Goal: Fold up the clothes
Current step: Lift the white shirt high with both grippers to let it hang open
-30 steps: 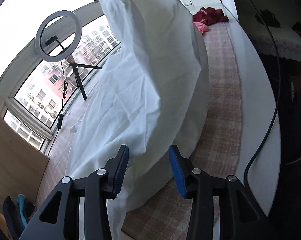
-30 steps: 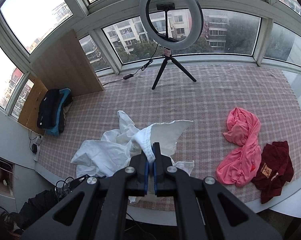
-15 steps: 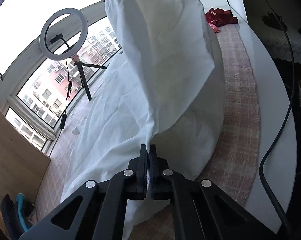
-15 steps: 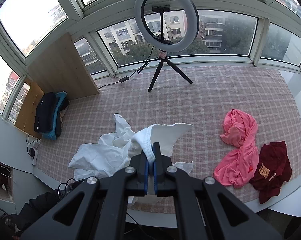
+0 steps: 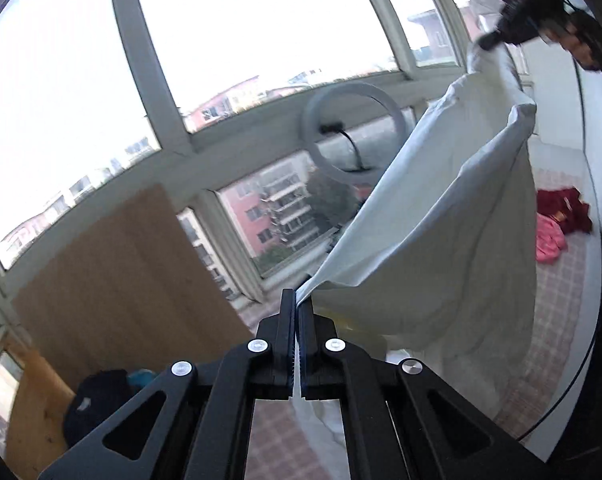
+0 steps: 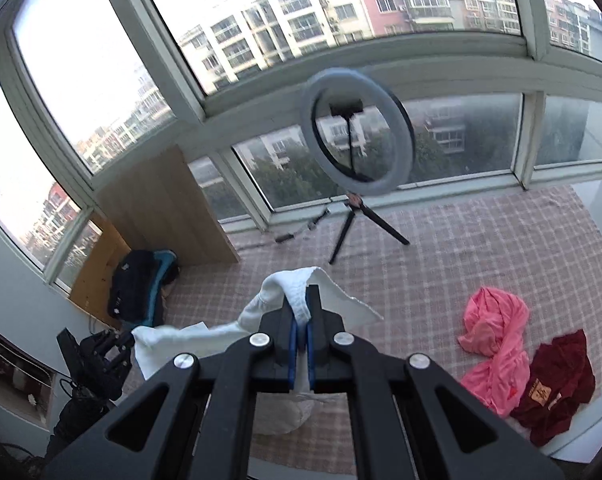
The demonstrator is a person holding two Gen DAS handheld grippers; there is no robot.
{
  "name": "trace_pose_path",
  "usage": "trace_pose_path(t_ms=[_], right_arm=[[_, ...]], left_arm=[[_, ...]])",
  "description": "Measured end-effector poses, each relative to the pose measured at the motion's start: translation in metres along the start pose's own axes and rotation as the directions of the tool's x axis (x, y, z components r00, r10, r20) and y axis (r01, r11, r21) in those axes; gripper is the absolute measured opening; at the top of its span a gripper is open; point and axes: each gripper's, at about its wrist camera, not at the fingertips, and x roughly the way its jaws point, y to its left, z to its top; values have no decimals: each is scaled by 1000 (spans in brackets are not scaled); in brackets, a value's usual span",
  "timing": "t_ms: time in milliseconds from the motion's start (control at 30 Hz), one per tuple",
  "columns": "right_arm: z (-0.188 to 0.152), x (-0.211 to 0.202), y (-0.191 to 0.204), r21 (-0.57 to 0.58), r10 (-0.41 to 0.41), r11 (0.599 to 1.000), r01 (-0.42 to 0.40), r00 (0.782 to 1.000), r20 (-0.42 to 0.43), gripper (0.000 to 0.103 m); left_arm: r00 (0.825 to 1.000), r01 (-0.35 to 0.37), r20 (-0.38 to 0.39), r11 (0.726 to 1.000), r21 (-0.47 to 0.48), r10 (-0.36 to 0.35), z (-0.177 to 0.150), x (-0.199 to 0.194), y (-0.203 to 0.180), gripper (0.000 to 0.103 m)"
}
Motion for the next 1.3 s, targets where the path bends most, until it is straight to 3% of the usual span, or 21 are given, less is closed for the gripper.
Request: trace_pose_path(t_ms=[167, 233, 300, 400, 533, 600, 667, 767, 900, 1067, 1167, 1300], right_arm=[[45, -57, 71, -103, 107, 991, -90, 980, 168, 4], [56, -68, 97, -131, 121, 987, -94, 968, 220, 4], [62, -51, 120, -155, 60, 987, -33, 983, 176, 4], [75, -39, 146, -141, 52, 989, -35, 991, 120, 4], [93, -98, 194, -212, 64, 977, -4, 958, 278, 4], [90, -111, 207, -228, 68, 974, 2, 953, 296, 4], [81, -102, 212, -230, 36, 973, 28, 963, 268, 4], [68, -98, 214, -210, -4, 976, 62, 963, 268, 4], [54, -131, 226, -236, -15, 967, 99, 943, 332, 4], [53, -174, 256, -273, -8, 952, 140, 901, 433, 4], [64, -163, 263, -274, -33, 947, 170, 895, 444, 4], [86, -90, 258, -273, -79, 943, 190, 924, 373, 4]], left_arm=[[991, -124, 68, 989, 76, 119, 60, -62, 52, 1], [993, -113, 40, 990, 85, 110, 63, -67, 59, 1], [991, -132, -10, 981, 143, 135, 53, -57, 56, 1], [993, -106, -40, 984, 142, 113, 58, -58, 64, 1], [997, -80, 32, 992, 98, 77, 71, -84, 77, 1], [997, -73, -4, 990, 117, 74, 61, -80, 75, 1], [997, -57, -38, 988, 142, 63, 52, -78, 71, 1], [999, -44, -23, 985, 164, 48, 50, -98, 68, 1], [998, -64, 25, 971, 229, 60, 55, -142, 61, 1], [996, -88, 56, 956, 279, 75, 72, -182, 66, 2], [998, -55, 5, 964, 259, 56, 71, -173, 79, 2], [991, 27, -136, 972, 232, 5, 46, -127, 93, 2]])
